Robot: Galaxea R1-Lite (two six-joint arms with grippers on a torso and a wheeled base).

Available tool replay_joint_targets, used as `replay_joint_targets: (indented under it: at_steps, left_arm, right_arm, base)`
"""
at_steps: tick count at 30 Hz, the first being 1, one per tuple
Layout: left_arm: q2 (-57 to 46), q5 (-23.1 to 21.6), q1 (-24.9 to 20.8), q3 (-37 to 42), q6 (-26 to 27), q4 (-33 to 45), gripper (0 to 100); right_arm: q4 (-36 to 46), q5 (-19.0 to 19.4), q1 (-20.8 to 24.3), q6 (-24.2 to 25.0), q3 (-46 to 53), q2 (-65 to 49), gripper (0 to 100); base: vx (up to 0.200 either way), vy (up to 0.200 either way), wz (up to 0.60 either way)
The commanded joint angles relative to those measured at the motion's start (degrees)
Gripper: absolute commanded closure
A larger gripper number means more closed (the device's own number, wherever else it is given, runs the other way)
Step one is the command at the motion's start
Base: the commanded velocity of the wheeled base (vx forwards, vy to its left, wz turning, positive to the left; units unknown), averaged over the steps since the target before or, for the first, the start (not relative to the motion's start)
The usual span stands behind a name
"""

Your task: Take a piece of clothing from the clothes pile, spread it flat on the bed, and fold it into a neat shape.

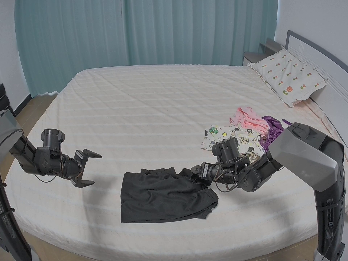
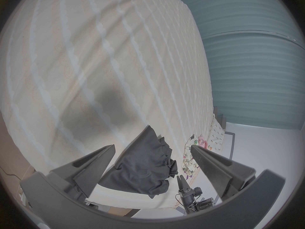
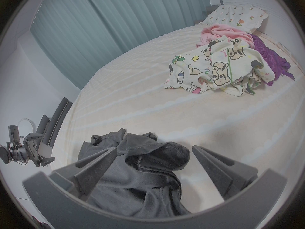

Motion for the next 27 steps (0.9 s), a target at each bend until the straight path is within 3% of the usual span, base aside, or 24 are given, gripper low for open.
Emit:
replay_joint_targets:
  at_steps: [1, 13, 22, 27]
  left_arm:
    - [-0.17, -0.43, 0.11, 0.42, 0.11, -0.16, 0]
    - [0.09, -0.43, 0.11, 0.42, 0.29, -0.16, 0]
    - [0.09, -0.34, 0.11, 0.6, 0.55, -0.25, 0]
    - [0.09, -0.26, 0.11, 0.6, 0.55, -0.25, 0]
  right_arm:
    - [-0.06, -0.1, -0.02, -0.04, -0.83, 1.77, 0]
    - [0.47, -0.19, -0.37, -1.36, -0.92, 1.77, 0]
    - [0.12, -0.71, -0.72, -6.63, -1.09, 3.0, 0]
    - [-0.32, -5.28, -2.65, -12.0, -0.83, 3.88, 0]
  base:
    - [0.0, 0.0, 0.0]
    - [0.0, 0.2, 0.0]
    - [0.0, 0.0, 0.0]
    - [0.0, 0.0, 0.0]
